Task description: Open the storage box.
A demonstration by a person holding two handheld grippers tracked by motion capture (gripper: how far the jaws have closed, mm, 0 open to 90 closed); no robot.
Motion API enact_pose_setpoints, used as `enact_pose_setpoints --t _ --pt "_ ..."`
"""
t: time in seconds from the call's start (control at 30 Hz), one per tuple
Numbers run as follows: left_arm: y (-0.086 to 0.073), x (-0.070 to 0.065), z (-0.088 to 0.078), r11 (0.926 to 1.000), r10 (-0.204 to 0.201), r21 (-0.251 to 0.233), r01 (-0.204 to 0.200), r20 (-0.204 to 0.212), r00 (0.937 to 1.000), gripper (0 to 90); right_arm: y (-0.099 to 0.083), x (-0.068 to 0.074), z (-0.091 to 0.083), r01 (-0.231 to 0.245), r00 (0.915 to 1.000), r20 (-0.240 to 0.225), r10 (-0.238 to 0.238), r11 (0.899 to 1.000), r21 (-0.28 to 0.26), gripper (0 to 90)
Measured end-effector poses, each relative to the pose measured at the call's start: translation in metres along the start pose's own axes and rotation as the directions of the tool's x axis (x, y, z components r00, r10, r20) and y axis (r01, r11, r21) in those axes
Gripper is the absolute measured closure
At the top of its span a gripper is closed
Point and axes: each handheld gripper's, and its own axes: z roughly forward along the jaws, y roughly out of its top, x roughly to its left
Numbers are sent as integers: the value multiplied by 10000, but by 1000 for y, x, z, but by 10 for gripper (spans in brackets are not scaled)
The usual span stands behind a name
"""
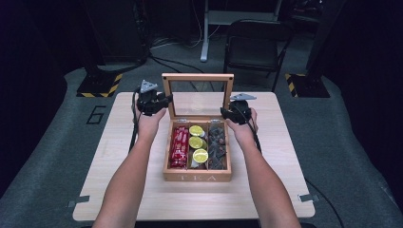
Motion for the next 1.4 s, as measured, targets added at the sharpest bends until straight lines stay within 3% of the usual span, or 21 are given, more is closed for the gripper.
enact_pose_setpoints --t 0.47,0.6,0.9,0.93,1.17,1.23,1.4 --pt "-2 4 1 9998 10 217 -14 198 9998 640 -3 -2 1 9 10000 15 -9 9999 145 646" --pt "-6 1 2 9997 34 241 -40 242 9997 565 -2 -3 1 85 10000 22 -86 9999 140 646" --pt "-12 -2 -1 9997 -16 241 8 339 9994 490 0 -3 1 -117 9999 5 117 9994 324 646" --pt "-12 -3 -2 9997 -200 175 193 386 9991 488 0 -2 1 -192 9998 24 191 9991 368 646" --pt "-21 -8 -9 9984 -6 558 -15 371 9993 486 2 -3 2 -235 9997 26 234 9986 475 646" --pt "-23 -8 -13 9970 228 732 -262 467 9986 486 3 -3 2 -234 9997 19 233 9986 480 646" --pt "-28 -9 -19 9961 287 818 -340 655 9974 486 4 -4 3 -347 9994 20 346 9977 584 646"
